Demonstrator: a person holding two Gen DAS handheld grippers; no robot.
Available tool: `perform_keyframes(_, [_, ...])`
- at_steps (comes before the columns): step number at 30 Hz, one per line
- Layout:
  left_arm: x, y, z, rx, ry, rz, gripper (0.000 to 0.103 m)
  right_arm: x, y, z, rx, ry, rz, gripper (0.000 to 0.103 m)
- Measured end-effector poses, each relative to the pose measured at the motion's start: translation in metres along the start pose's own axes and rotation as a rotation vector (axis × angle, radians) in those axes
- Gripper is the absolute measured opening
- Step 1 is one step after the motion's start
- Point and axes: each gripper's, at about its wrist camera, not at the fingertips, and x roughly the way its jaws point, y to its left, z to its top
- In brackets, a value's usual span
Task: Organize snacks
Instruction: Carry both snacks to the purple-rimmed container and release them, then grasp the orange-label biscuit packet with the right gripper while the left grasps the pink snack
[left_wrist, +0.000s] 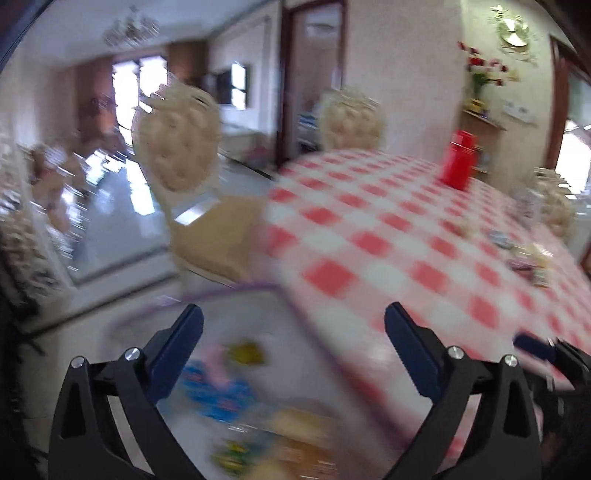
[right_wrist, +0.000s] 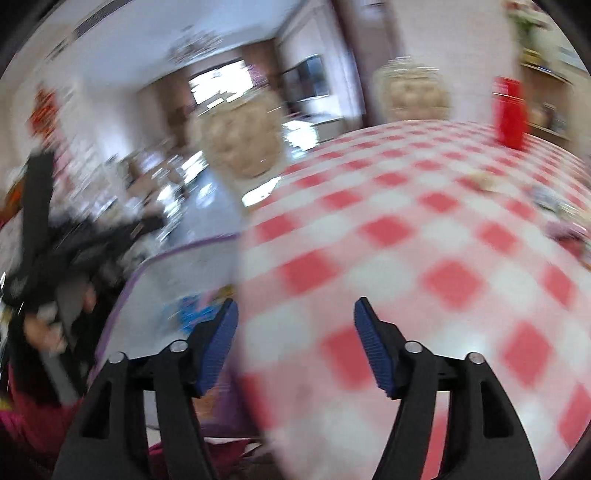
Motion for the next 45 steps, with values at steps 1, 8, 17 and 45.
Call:
perform_keyframes(1, [0.007,-0.013,-0.001,-0.012,0.043,-0.066,0.099,-0.007,-0.02,0.001,0.037,-0.013,-0.043,0.073])
perform_keyframes(8, [0.052,-0.151,0.01,0.088,0.177,-0.319,0.1,-0.046,-0.184,0.0,0.312,-0.024,-0.347,0.079])
perform_keyframes(17, [0.162,-0.298,0.056,0.011,0.169,-0.386,0.1,-0.027,-0.288,0.024,0.399,0.011,-0.494,0.079])
perform_keyframes(45, [0.265,-0.471,0.035,0.869,0.233,-0.558,0.1,-0.019,-0.376,0.067,0.396,-0.016,-0.51,0.053])
